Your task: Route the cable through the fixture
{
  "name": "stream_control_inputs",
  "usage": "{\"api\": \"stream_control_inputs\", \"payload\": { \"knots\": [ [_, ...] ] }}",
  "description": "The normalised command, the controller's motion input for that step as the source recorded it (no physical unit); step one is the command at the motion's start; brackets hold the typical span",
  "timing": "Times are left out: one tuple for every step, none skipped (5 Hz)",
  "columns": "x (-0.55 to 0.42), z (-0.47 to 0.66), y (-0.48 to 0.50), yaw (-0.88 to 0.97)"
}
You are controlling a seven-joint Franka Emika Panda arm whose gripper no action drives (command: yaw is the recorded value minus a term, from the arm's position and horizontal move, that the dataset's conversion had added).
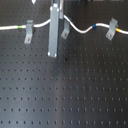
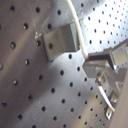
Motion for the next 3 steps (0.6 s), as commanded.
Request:
{"api": "stream_control_inputs", "payload": {
  "knots": [
    [-0.176,0.42,0.037,-0.03],
    [-0.117,0.51,0.034,-0.10],
    [-0.063,0.15,0.004,-0.01]
  ]
}}
